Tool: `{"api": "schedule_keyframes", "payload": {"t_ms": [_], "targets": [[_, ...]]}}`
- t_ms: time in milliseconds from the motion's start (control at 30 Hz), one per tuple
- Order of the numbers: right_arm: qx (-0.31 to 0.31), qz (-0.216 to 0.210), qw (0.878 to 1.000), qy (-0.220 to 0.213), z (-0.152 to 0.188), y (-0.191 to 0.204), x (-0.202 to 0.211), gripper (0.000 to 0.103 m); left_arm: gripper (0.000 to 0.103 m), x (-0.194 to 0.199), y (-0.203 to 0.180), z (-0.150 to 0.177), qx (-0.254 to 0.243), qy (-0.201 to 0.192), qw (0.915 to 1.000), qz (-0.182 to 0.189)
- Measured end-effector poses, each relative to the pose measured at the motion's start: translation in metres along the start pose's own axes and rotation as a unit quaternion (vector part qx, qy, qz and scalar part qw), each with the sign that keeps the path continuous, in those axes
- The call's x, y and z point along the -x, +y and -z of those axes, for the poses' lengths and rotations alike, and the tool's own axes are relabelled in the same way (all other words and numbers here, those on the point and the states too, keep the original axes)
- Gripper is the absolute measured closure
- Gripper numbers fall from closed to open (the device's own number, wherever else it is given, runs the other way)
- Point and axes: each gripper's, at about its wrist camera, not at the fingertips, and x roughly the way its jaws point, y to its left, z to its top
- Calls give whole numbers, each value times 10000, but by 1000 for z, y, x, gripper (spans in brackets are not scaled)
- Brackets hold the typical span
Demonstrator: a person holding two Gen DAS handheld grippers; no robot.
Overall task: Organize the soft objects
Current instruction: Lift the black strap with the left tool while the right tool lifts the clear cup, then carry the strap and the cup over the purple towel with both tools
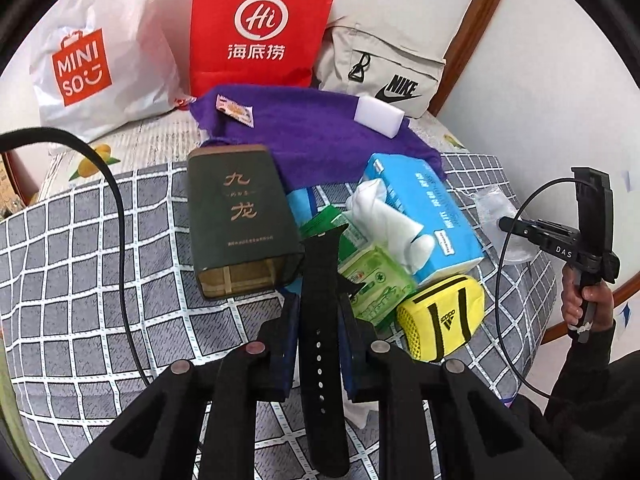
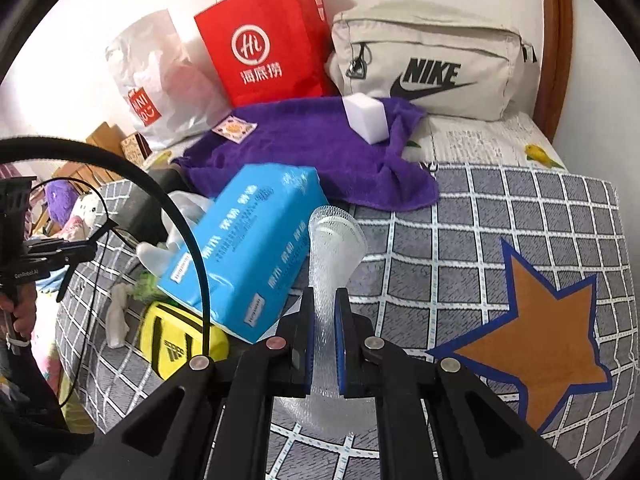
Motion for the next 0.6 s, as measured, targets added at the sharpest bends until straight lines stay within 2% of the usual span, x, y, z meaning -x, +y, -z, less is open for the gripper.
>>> {"api": "schedule_keyframes", "payload": {"t_ms": [333, 600], "targets": [[56, -81, 9997, -238, -14, 3, 15, 94, 86, 6, -9, -14, -84, -181, 9998, 67], [144, -90, 9988, -468, -41, 5, 18, 94, 86, 8, -10, -34, -89, -354, 9993, 11]]}}
